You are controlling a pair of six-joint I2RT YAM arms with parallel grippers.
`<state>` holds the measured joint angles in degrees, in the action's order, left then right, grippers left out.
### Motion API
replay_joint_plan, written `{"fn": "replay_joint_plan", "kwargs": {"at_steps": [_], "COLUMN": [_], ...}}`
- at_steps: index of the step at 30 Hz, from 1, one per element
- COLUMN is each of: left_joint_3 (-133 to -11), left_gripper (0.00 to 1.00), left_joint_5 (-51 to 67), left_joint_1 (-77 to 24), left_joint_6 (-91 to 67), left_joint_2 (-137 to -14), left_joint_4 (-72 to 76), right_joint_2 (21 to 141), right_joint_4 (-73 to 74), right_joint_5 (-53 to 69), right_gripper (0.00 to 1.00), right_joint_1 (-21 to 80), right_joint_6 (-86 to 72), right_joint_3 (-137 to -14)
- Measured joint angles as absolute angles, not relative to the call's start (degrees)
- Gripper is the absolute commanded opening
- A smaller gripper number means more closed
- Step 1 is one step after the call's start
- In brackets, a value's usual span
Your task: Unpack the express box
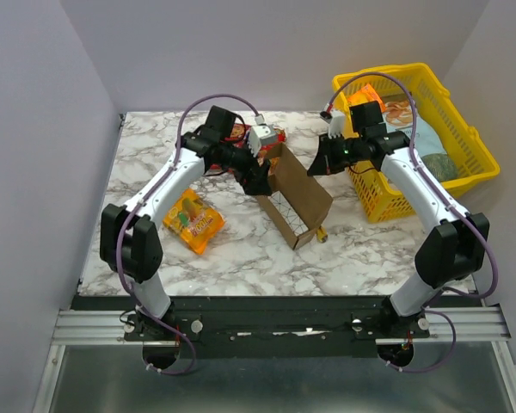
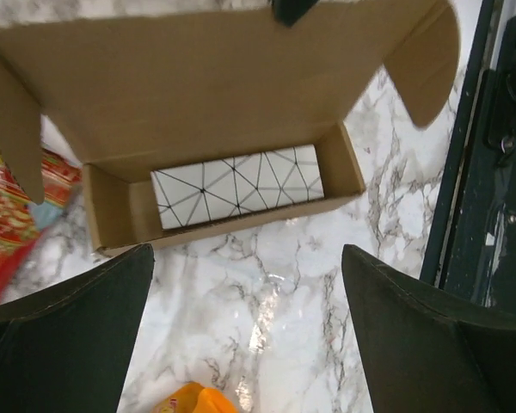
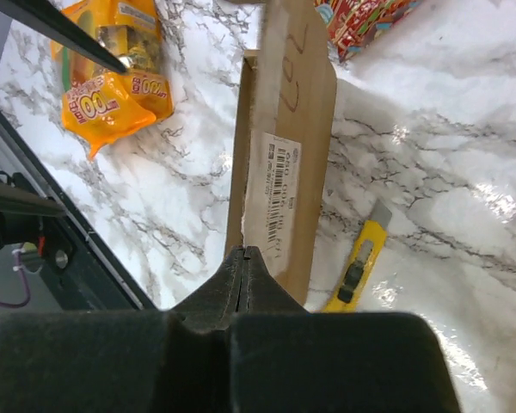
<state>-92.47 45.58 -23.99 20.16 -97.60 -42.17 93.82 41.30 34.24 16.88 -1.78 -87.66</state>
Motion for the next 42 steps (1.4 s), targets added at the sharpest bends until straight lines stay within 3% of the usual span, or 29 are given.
{"fn": "replay_joint_plan", "kwargs": {"at_steps": [7,23,30,37,42], "left_joint_3": [-83.4,-90.1,-100.6,-100.7,-99.5], "left_gripper": [0.98,0.98,0.98,0.98,0.94], "left_joint_5": [41.2,23.0,23.0,25.7,35.2], "left_joint_1": [-27.6,-34.2,-33.6,-31.8,-28.8], "left_joint_6": [21.5,6.8,7.0,7.6,8.8], "left_joint_2": [-99.5,-117.3,-124.1,-124.6,-123.4], "left_joint_4": [-39.0,-28.8,-33.4,-39.2,-44.2], "right_joint_2": [94.6,94.7,94.7,94.1,92.5], "right_joint_4": [41.8,40.2,40.1,39.7,38.0], "right_joint_5": [35.3,35.9,36.3,34.1,30.9], "right_gripper": [0.0,0.01,0.0,0.01,0.0], "right_joint_1": [16.9,16.9,16.9,16.9,16.9], "right_joint_6": [-3.0,-7.0,-5.7,-4.4,-4.3], "right_joint_3": [-87.7,-86.1,-85.4,-83.1,-81.1]}}
